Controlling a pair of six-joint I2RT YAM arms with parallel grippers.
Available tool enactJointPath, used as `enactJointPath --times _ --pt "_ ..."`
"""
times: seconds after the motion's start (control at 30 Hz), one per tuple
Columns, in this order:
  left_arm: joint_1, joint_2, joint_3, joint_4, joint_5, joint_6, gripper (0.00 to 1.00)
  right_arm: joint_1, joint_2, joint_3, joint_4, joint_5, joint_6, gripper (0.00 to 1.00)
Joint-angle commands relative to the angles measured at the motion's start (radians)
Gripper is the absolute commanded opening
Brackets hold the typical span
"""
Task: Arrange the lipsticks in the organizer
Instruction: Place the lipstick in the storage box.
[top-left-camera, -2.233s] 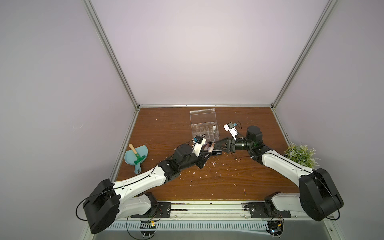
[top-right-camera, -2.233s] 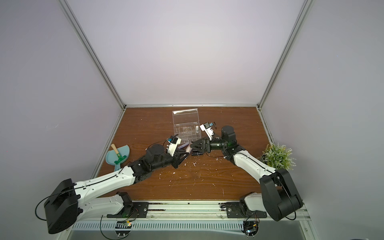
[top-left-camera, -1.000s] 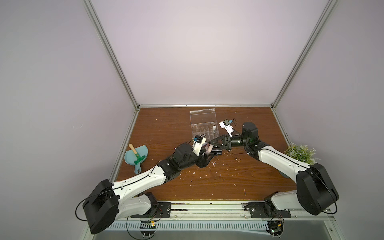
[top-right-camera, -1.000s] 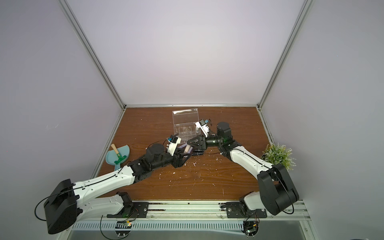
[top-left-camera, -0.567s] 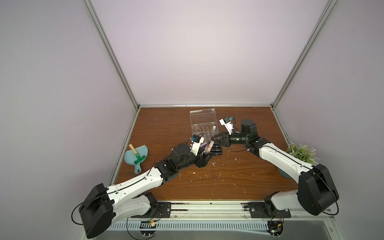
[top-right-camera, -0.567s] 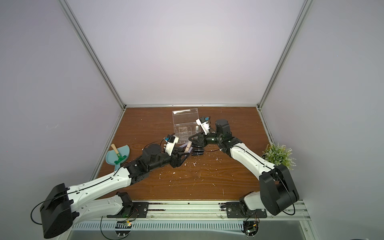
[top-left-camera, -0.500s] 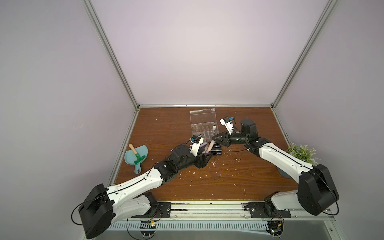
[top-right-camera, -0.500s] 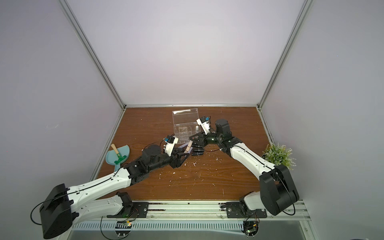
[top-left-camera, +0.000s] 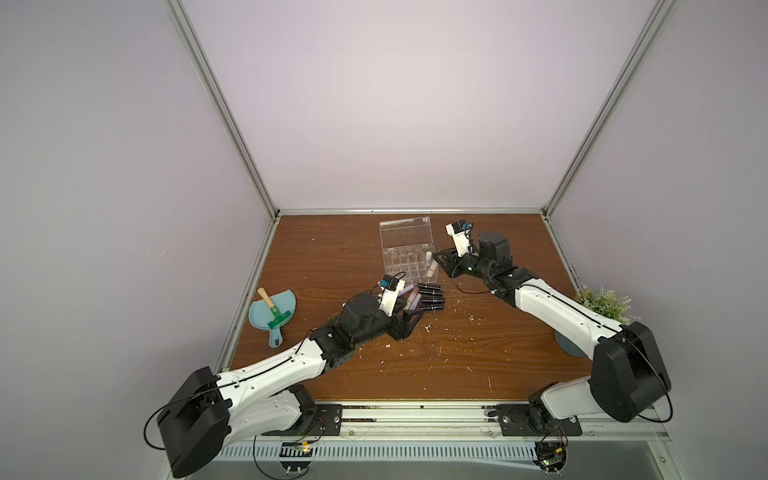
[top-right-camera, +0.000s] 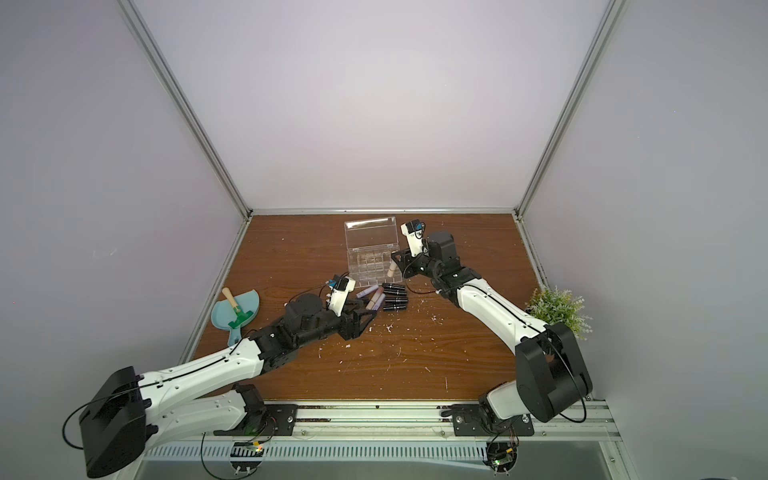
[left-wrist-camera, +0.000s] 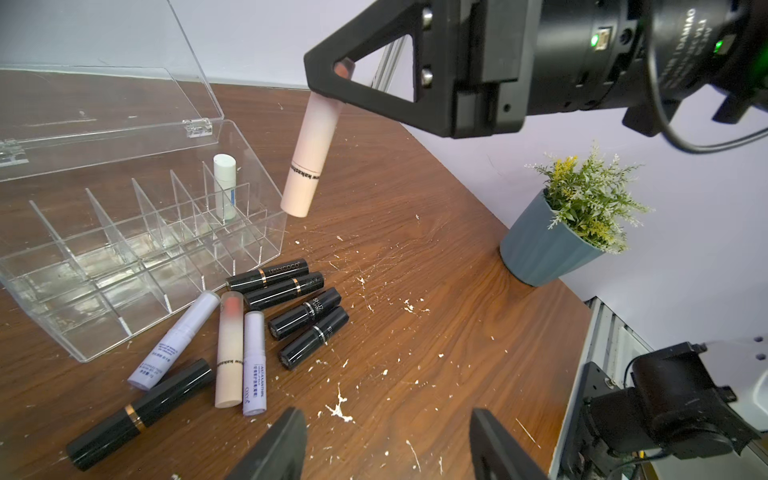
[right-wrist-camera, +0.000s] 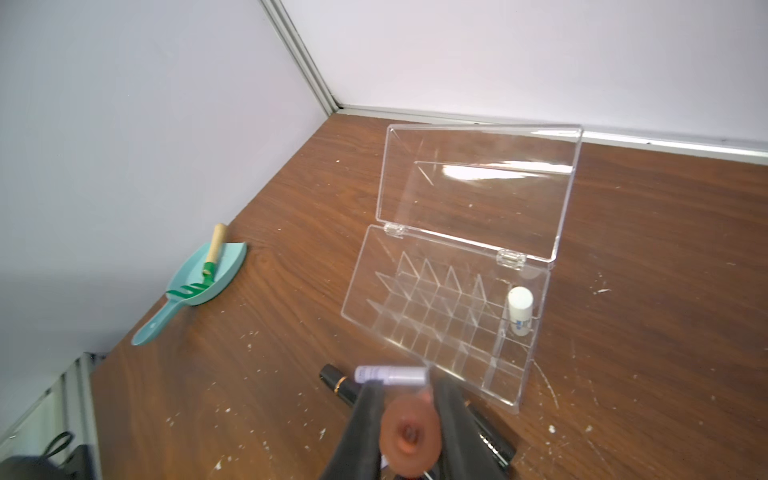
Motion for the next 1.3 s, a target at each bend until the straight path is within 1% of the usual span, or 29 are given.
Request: enactJointPath --times 0.0,0.2,0.43,0.6,0.87,1.03,1.27 --pt "0.008 -0.012 -0.02 0.024 -0.007 -0.013 0.67 0.023 0.019 0.05 0.075 0.136 -0.07 0.2" --pt "0.008 -0.037 -0.042 -0.012 -0.037 -0.017 0.67 0.053 0.074 0.068 0.16 0.217 -0.092 0.2" --pt "0.009 -0.04 -0.069 -0.006 -0.056 -0.02 0.67 0.07 0.136 0.092 0.226 0.26 -0.099 0.21" --pt "0.015 -0.001 -0.1 0.064 -0.068 -0.021 0.67 0.095 0.193 0.138 0.228 0.288 -0.144 0.21" --pt "0.021 0.077 -0.115 0.171 -0.106 -0.026 0.66 0.095 0.258 0.176 0.26 0.307 -0.183 0.21" --pt "0.029 0.111 -0.105 0.193 -0.112 -0.027 0.66 0.095 0.289 0.195 0.257 0.322 -0.202 0.21" --pt "0.032 0.143 -0.089 0.198 -0.116 -0.018 0.66 0.094 0.31 0.172 0.302 0.322 -0.206 0.2"
